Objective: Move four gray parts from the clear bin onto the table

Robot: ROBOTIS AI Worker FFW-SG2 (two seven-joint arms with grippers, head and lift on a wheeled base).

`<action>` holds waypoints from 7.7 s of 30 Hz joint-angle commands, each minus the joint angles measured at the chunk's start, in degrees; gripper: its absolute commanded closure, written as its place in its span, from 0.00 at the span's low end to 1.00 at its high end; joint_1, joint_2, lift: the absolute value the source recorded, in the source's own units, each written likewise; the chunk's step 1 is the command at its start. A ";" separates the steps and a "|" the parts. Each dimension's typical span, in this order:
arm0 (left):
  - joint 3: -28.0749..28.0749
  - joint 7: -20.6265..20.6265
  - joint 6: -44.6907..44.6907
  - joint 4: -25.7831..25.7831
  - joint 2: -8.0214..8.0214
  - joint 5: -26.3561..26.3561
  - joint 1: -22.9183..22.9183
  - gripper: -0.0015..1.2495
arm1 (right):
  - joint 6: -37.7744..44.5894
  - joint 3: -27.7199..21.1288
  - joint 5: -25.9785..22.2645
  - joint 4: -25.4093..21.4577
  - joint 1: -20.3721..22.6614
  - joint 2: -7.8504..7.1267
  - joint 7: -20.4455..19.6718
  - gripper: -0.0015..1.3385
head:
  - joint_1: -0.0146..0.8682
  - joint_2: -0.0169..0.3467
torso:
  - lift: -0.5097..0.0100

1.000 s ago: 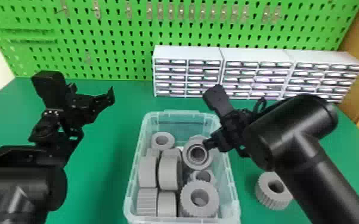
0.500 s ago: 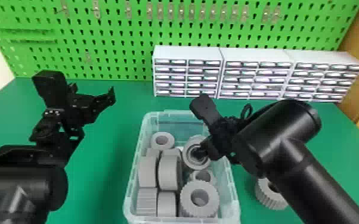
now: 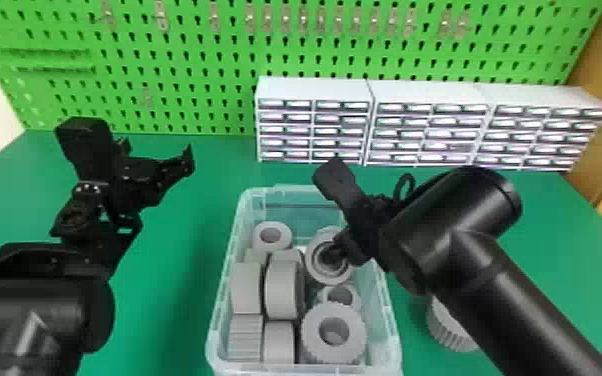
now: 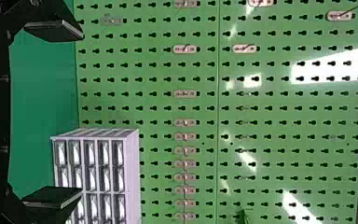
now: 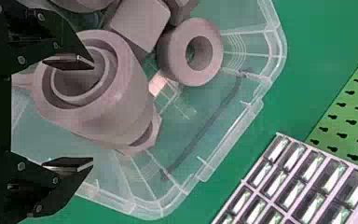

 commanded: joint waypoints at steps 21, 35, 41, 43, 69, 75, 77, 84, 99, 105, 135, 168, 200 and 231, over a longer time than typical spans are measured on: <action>0.05 0.00 0.00 0.00 0.00 0.03 0.16 0.10 | -0.76 4.31 2.27 3.59 -1.66 0.03 1.83 0.39 | 0.79 0.12 | 0.89; 0.05 0.00 0.00 0.00 0.00 0.03 0.16 0.10 | -0.93 4.57 3.68 5.17 -1.83 -1.02 1.83 0.39 | 0.79 0.12 | 0.89; -0.12 0.00 0.00 0.00 0.00 0.20 -0.02 0.10 | -1.90 4.39 5.00 5.79 -2.18 -0.58 1.83 0.39 | 0.79 0.12 | 0.89; -0.21 0.00 0.00 0.00 0.00 0.20 -0.11 0.10 | -2.34 4.39 5.44 6.32 -2.36 -0.32 1.83 0.39 | 0.79 0.12 | 0.89; -0.12 0.00 -0.09 0.00 0.09 0.38 -0.20 0.10 | -10.95 9.67 11.32 12.12 -3.24 1.53 3.50 0.51 | 0.79 0.12 | 0.89; -0.03 -0.18 -0.09 0.00 0.09 0.38 -0.11 0.10 | -11.48 12.30 15.89 10.01 -2.71 1.09 3.59 1.00 | 0.79 0.12 | 0.89; -0.03 -0.27 -0.09 0.00 0.09 0.46 -0.11 0.10 | -11.65 12.30 16.16 10.01 -2.62 1.00 3.59 0.99 | 0.79 0.12 | 0.89; -0.03 -0.44 -0.09 0.00 0.09 0.38 -0.02 0.10 | -11.30 12.83 16.51 9.92 -2.36 0.91 3.59 1.00 | 0.79 0.12 | 0.89; -0.12 -0.44 -0.09 0.00 0.09 -0.06 0.24 0.10 | -10.34 9.14 16.51 7.64 -1.83 1.26 3.59 0.99 | 0.79 0.12 | 0.89; -0.12 -0.44 -0.09 0.00 0.09 -0.24 0.42 0.10 | -9.63 5.98 17.74 3.94 -0.87 2.06 3.59 0.99 | 0.79 0.12 | 0.89; 0.23 -1.32 0.00 0.00 0.09 -0.15 0.86 0.10 | 3.73 -20.22 24.33 -15.92 10.65 1.00 3.59 0.99 | 0.79 0.12 | 0.89; -2.76 -1.76 0.79 0.17 0.09 -0.85 0.51 0.10 | 1.44 -36.04 29.43 -0.89 16.54 1.62 3.59 0.99 | 0.79 0.12 | 0.89; -4.08 -1.85 0.97 0.70 0.00 -0.77 0.51 0.10 | 1.27 -29.80 33.65 0.87 18.03 1.97 3.59 0.96 | 0.79 0.12 | 0.89; -4.60 -2.46 1.06 0.88 0.00 -1.21 0.33 0.10 | -5.50 -39.82 24.86 2.10 19.61 4.16 3.59 0.76 | 0.79 0.12 | 0.89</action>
